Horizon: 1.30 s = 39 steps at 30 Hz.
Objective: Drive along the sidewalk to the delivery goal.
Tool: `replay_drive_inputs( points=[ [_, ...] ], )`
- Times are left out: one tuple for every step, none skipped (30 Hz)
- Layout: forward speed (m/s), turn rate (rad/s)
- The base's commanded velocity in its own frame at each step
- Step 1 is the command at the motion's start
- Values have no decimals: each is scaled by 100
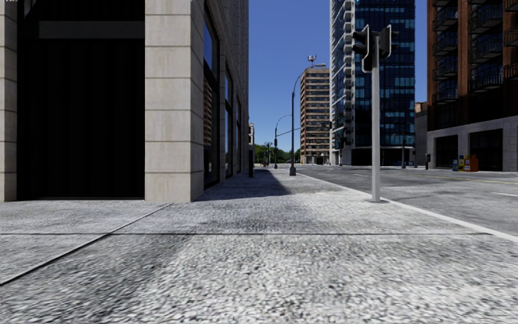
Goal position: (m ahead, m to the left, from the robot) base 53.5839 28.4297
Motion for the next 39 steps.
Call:
replay_drive_inputs(
  points=[
    [200, -12],
    [200, -12],
    [200, -12],
    [200, -12],
    [200, -12],
    [200, -12],
    [200, -12],
    [200, -12],
    [200, -12],
    [200, -12],
    [200, -12],
    [200, -12],
    [200, -12],
    [200, -12],
    [200, -12],
    [200, -12],
    [200, -12],
    [200, -12],
    [200, -12],
    [200, -12],
    [200, -12],
    [200, -12],
    [200, -12],
    [200, -12],
    [200, -12],
    [200, -12],
    [200, -12],
    [200, -12],
    [200, -12],
    [200, -12],
    [200, -12],
    [200, -12],
    [200, -12],
    [200, -12],
    [200, -12],
    [200, -13],
    [200, -15],
    [200, -15],
    [200, -19]
  ],
)
